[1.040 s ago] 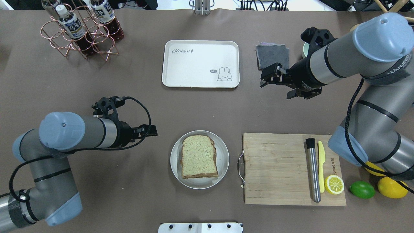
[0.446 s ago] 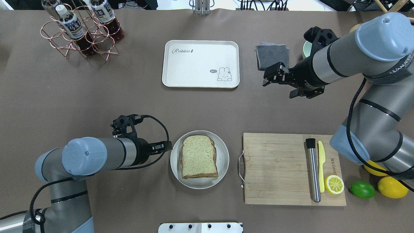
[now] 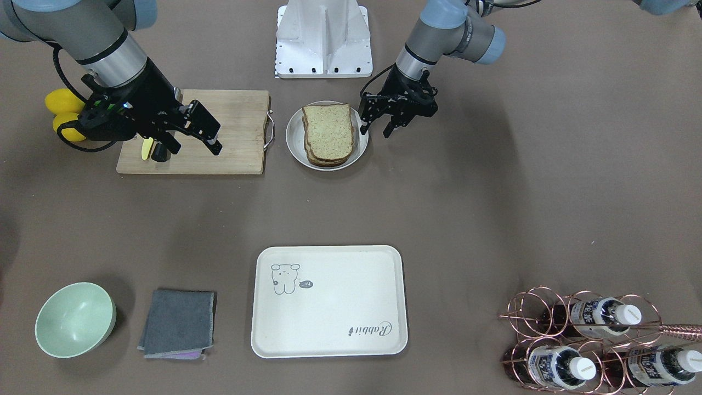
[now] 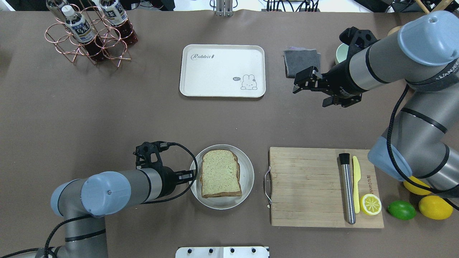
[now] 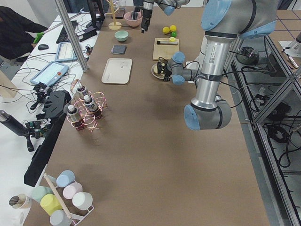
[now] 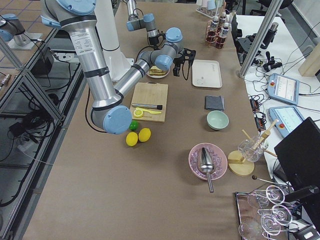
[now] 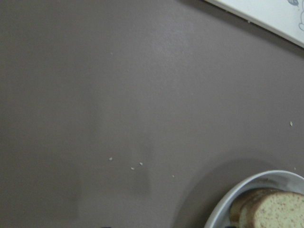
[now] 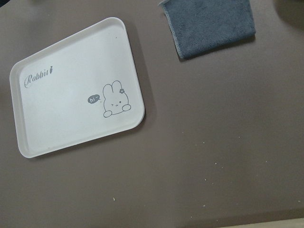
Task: Make sandwich and place on tray
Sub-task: 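Reach the left gripper to the plate rim and grasp the white plate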
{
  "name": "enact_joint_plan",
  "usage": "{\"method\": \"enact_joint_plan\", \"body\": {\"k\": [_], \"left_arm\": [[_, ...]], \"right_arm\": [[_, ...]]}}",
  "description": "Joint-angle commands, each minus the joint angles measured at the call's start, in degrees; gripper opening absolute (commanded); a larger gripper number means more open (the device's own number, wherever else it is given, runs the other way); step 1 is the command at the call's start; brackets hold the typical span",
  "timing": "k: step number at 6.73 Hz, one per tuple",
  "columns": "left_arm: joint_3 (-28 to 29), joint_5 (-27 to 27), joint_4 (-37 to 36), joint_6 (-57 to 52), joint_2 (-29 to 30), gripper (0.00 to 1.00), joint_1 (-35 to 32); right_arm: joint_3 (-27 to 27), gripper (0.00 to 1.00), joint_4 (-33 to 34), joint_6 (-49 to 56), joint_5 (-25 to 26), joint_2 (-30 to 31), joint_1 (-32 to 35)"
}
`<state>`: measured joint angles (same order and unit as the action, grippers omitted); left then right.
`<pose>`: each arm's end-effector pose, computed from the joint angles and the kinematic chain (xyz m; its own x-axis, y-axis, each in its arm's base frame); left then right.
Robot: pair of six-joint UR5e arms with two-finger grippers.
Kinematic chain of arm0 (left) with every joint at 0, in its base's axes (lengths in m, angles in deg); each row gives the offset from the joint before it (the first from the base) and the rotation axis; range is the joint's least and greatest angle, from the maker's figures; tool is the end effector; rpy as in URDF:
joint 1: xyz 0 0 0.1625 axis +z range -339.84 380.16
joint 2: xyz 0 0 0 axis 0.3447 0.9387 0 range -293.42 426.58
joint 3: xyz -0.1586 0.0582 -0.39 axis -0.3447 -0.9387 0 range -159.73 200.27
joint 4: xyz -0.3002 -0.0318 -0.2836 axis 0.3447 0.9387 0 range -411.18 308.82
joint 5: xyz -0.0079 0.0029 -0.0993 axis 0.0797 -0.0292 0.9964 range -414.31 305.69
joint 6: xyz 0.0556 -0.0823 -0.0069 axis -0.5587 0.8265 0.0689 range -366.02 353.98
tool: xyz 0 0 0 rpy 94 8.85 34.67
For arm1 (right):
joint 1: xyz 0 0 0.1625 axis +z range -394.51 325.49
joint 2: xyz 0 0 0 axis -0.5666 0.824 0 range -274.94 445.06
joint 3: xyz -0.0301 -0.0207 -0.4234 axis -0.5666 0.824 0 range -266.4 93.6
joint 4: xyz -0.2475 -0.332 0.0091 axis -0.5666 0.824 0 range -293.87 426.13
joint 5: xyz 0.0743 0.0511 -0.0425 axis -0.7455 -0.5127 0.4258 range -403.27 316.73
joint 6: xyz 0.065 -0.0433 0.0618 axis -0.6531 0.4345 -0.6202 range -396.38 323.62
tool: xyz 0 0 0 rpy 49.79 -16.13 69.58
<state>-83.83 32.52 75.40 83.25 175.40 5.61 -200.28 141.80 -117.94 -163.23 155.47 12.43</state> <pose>0.5404 -0.2838 0.2932 0.3428 -0.0760 -0.9363 0.2966 0.9545 0.0311 -0.3166 -0.4613 0.2547 0.4104 0.2528 0.8762 -0.2875 0.9477 -0.1388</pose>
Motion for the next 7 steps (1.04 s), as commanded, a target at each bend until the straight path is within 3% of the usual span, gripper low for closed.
{"method": "enact_joint_plan", "body": {"k": [1, 7], "left_arm": [[0.1, -2.0, 0.1, 0.0, -0.1, 0.48, 1.7], [1.7, -1.9, 0.2, -0.1, 0.2, 0.45, 2.0]], "right_arm": [[-0.1, 1.00, 0.0, 0.0, 0.0, 0.3, 0.1], [-0.8, 1.00, -0.4, 0.0, -0.2, 1.3, 0.2]]}}
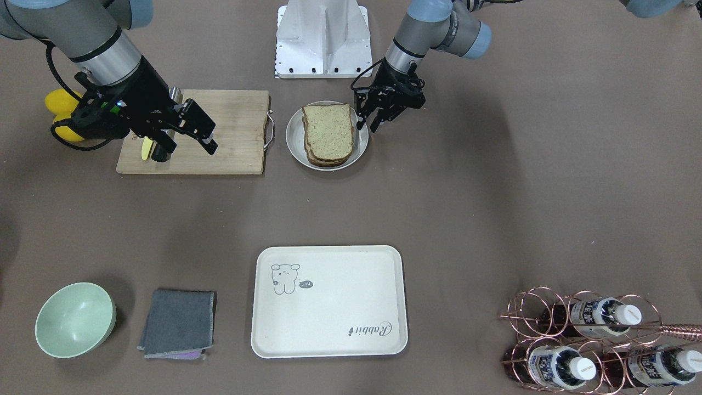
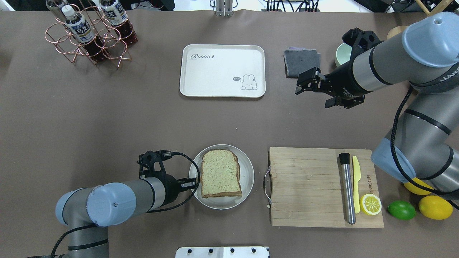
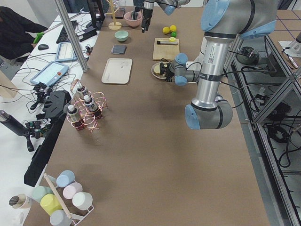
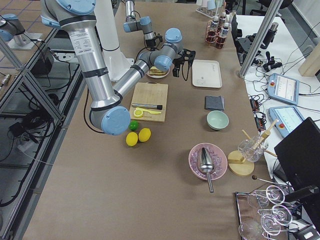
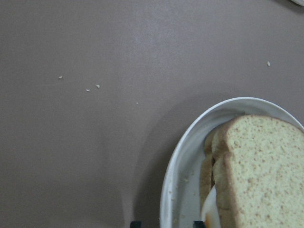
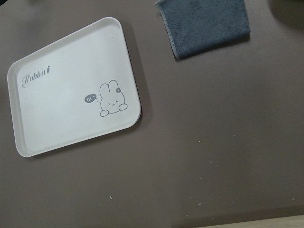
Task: Make sandwich and place on tray
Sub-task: 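Reach the left gripper to the plate rim and grasp the white plate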
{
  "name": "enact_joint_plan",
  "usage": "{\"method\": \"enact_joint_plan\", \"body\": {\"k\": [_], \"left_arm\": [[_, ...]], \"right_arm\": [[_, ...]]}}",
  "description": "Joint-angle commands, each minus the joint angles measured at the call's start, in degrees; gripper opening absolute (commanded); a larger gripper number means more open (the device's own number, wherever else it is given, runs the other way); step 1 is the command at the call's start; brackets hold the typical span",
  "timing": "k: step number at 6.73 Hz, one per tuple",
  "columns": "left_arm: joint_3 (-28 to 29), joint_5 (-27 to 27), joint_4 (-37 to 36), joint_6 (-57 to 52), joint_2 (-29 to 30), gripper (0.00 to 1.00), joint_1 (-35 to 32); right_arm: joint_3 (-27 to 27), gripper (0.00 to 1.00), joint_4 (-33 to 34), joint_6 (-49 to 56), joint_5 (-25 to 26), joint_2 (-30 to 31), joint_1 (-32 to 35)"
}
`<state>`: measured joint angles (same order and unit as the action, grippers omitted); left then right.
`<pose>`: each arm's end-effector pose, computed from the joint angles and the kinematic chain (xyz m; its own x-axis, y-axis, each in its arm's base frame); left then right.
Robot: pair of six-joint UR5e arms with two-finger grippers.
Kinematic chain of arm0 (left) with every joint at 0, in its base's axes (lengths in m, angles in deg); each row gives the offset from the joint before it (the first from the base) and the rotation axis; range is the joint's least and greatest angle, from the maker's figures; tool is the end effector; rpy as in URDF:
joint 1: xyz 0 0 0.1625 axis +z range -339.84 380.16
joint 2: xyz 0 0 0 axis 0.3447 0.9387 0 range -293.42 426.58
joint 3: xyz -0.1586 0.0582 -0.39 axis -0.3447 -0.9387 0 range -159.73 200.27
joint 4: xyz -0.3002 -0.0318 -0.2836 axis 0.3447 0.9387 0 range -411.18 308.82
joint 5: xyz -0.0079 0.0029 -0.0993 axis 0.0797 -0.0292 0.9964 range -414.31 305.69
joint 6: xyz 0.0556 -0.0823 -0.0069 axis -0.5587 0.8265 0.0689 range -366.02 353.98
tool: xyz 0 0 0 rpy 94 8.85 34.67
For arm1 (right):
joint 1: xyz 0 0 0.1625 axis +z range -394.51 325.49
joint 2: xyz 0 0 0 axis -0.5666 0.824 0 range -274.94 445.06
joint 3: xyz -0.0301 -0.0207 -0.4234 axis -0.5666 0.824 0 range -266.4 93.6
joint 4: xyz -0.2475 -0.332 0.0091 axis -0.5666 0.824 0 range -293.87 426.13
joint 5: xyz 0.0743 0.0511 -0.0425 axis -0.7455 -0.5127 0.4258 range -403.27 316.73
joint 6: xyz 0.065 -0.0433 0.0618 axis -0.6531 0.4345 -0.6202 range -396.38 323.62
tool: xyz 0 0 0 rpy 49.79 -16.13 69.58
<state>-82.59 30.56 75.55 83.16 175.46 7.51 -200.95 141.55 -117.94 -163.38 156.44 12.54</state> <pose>0.5542 -0.2702 0.3021 0.3624 -0.0669 -0.9296 0.2941 0.9547 0.0460 -0.3122 -0.4578 0.2586 0.4101 0.2541 0.8759 -0.2871 0.9475 -0.1405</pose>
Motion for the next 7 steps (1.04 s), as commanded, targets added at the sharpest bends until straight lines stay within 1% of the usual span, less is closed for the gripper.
{"method": "enact_joint_plan", "body": {"k": [1, 2, 3, 5, 6, 7], "left_arm": [[0.8, 0.0, 0.1, -0.1, 0.2, 0.36, 0.1], [0.9, 0.1, 0.1, -0.1, 0.2, 0.11, 0.1], [0.5, 0.4, 0.0, -0.1, 0.5, 0.00, 0.0], [-0.1, 0.6, -0.3, -0.3, 1.1, 0.00, -0.4], [-0.6, 2.7, -0.5, -0.3, 1.2, 0.00, -1.6], [-0.7, 9.4, -0.7, -0.3, 1.3, 0.00, -5.6]], "right_arm": [[-0.1, 1.00, -0.2, 0.0, 0.1, 0.3, 0.0], [-0.1, 1.00, -0.2, 0.0, 0.1, 0.3, 0.0], [-0.1, 1.00, -0.2, 0.0, 0.0, 0.3, 0.0], [-0.2, 1.00, -0.2, 0.1, 0.0, 0.3, 0.1], [-0.3, 1.00, -0.2, 0.1, 0.0, 0.3, 0.1], [-0.3, 1.00, -0.2, 0.1, -0.1, 0.3, 0.1]]}}
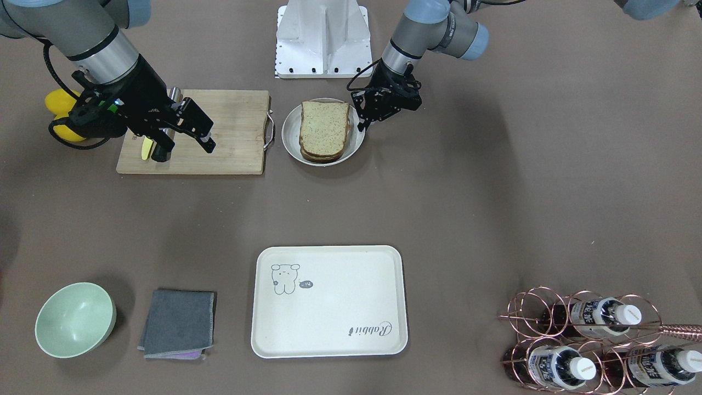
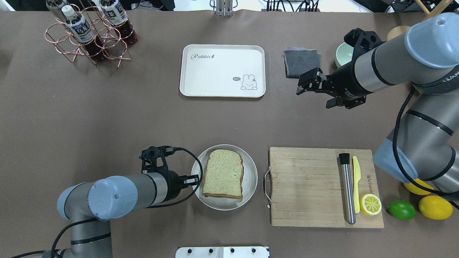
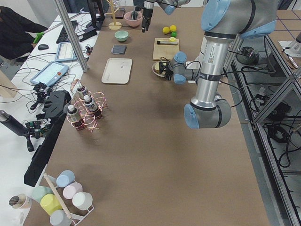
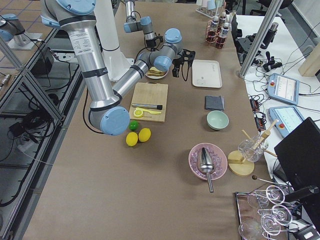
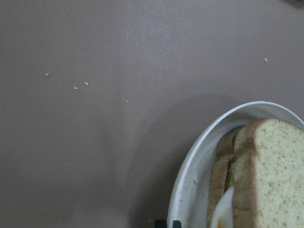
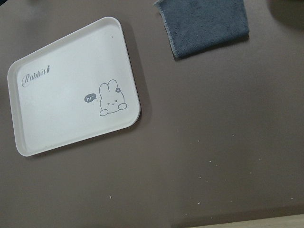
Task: Make sandwich and place on tray
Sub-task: 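Carry the plate with the left gripper onto the white tray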
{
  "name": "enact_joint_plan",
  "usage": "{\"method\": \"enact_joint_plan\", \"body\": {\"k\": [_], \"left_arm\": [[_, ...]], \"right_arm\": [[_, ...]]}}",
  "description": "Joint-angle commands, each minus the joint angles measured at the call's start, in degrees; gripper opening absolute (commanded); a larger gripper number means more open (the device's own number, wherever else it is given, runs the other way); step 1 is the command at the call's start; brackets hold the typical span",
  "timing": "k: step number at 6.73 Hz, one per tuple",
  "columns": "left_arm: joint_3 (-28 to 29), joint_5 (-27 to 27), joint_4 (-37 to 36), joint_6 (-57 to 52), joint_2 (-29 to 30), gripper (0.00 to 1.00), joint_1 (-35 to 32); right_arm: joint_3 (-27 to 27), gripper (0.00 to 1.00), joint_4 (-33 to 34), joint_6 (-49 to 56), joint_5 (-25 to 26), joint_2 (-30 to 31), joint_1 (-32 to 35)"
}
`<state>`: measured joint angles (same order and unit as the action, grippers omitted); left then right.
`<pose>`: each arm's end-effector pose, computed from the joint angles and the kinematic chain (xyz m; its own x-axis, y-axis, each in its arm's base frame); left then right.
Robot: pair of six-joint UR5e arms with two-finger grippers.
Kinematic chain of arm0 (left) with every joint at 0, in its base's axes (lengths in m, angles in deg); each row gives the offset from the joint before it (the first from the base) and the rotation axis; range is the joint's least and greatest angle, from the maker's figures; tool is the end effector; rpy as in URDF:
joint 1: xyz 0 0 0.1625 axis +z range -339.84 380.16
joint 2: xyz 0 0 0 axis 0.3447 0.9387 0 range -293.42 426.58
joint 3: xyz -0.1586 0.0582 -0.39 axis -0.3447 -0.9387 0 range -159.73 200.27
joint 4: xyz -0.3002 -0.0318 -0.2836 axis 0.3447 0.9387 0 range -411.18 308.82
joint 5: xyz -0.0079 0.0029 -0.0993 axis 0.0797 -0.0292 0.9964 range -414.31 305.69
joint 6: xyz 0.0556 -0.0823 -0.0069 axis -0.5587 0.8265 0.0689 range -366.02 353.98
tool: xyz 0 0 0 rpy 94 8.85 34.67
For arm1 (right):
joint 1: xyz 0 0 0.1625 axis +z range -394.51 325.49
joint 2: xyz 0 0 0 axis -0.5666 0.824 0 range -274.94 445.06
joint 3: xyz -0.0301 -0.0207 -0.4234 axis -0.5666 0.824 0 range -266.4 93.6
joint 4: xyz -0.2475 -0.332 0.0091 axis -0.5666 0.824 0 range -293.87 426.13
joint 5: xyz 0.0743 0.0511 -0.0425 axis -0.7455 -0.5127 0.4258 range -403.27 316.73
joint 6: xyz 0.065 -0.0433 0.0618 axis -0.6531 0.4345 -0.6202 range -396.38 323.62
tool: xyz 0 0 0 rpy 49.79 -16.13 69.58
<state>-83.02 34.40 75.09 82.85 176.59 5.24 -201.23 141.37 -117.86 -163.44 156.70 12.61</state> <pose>0.5461 -0.2859 0.2879 0.3428 -0.0711 -0.9367 0.2711 0.9622 0.0262 -0.3103 -0.4566 0.2586 0.4079 0.2510 0.8778 -0.2865 0.9481 -0.1380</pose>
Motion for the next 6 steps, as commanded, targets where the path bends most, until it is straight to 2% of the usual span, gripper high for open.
{"method": "enact_joint_plan", "body": {"k": [1, 3, 5, 6], "left_arm": [[-0.3, 9.8, -0.2, 0.0, 0.1, 0.00, -6.4], [0.2, 11.3, -0.5, 3.9, 1.7, 0.00, -11.2], [3.3, 12.5, -6.3, 12.2, 9.0, 0.00, -16.5], [7.7, 12.3, -6.4, 14.0, 13.2, 0.00, -17.6]], "right_arm": [[0.0, 1.00, 0.0, 0.0, -0.1, 0.0, 0.1], [-0.1, 1.00, 0.0, -0.2, -0.1, 0.1, 0.1], [0.0, 1.00, 0.0, -0.2, 0.0, 0.1, 0.0], [0.2, 1.00, 0.0, -0.3, 0.1, 0.1, -0.1]]}}
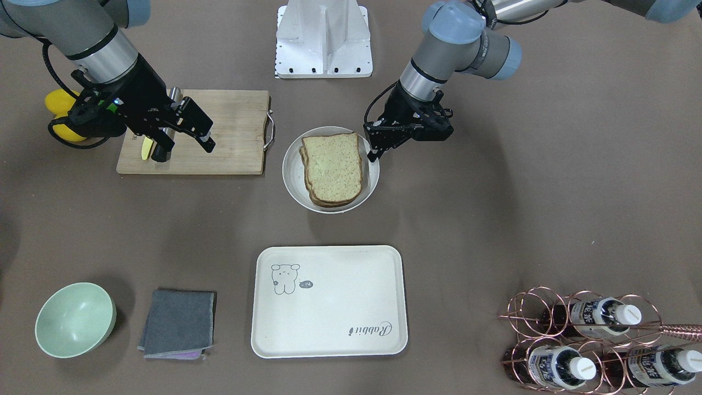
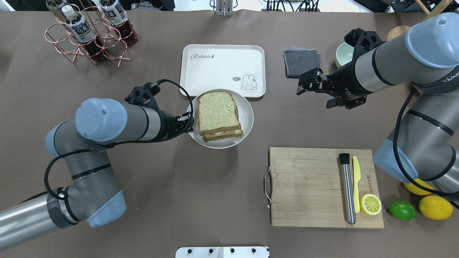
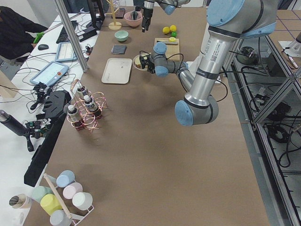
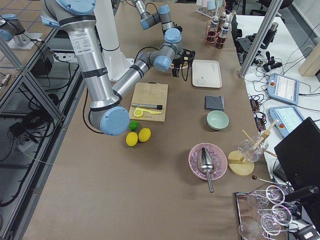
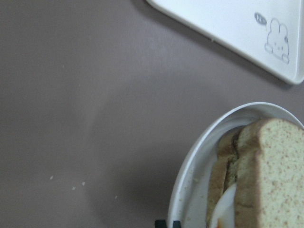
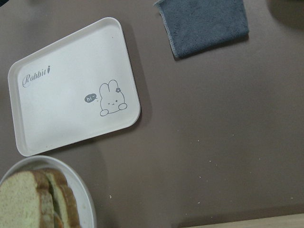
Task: Make sandwich and place on tray
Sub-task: 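Carry the plate with the left gripper onto the white tray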
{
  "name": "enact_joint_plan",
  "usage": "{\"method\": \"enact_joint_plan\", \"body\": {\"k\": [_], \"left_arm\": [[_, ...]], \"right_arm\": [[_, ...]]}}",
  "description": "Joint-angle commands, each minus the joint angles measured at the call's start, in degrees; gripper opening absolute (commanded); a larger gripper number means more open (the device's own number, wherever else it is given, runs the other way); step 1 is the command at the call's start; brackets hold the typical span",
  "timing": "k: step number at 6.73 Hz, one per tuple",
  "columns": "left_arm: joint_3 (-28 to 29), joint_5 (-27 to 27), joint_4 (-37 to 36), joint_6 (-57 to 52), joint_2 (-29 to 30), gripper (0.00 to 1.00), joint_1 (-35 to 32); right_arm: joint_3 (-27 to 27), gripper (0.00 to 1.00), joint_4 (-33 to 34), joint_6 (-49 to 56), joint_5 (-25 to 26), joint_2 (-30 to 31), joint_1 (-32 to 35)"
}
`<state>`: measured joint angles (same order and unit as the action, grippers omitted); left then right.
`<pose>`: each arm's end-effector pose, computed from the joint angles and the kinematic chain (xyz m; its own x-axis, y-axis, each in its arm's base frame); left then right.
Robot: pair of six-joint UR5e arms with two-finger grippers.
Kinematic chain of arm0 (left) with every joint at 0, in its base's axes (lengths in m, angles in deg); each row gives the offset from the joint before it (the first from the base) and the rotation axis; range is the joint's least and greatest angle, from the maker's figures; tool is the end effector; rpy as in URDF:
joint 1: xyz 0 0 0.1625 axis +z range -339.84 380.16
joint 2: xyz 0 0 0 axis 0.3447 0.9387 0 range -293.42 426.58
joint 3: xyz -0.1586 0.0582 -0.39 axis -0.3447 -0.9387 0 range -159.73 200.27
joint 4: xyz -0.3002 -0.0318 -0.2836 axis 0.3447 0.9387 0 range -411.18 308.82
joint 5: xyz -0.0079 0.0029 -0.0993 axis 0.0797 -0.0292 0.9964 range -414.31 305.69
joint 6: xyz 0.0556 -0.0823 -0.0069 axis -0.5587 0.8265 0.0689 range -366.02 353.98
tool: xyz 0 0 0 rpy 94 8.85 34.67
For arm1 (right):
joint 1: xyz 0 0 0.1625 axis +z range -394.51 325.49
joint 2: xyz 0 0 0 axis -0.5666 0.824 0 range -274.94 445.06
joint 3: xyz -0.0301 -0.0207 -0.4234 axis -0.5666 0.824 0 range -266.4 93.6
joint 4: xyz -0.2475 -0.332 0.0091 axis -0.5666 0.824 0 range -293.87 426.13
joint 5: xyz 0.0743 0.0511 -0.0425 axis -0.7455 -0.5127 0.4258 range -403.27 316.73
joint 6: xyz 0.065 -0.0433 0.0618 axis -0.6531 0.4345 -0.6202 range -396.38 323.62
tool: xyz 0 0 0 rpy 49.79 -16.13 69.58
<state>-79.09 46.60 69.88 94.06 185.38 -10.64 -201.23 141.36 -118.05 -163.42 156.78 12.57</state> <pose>0.4910 -0.4261 0.2342 0.2387 -0.3425 -0.9087 0.3987 0.8878 -0.2299 -0.3105 -0.4563 0.2594 0.4079 0.2547 0.8768 -0.2876 0.9473 -0.1413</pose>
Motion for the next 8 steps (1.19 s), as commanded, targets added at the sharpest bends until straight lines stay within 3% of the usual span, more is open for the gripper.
{"method": "enact_joint_plan", "body": {"k": [1, 2, 4, 5, 8], "left_arm": [[9.8, -0.1, -0.5, 3.8, 8.0, 0.00, -2.6], [15.9, -0.2, 0.1, 4.0, 12.3, 0.00, -3.8], [28.4, -0.5, 8.2, 4.4, 17.3, 0.00, -5.8], [33.1, -3.1, 8.7, 4.8, 20.0, 0.00, -6.0], [40.5, -3.4, 12.7, 4.8, 20.9, 0.00, -8.0]], "right_arm": [[0.2, 1.00, 0.0, -0.1, 0.3, 0.0, -0.1], [0.3, 1.00, 0.0, -0.1, 0.2, 0.0, -0.1], [0.5, 1.00, 0.0, -0.1, 0.3, 0.0, -0.3], [0.5, 1.00, 0.0, -0.1, 0.4, -0.1, -0.8], [0.6, 1.00, -0.1, -0.2, 1.0, -0.5, -2.0]]}}
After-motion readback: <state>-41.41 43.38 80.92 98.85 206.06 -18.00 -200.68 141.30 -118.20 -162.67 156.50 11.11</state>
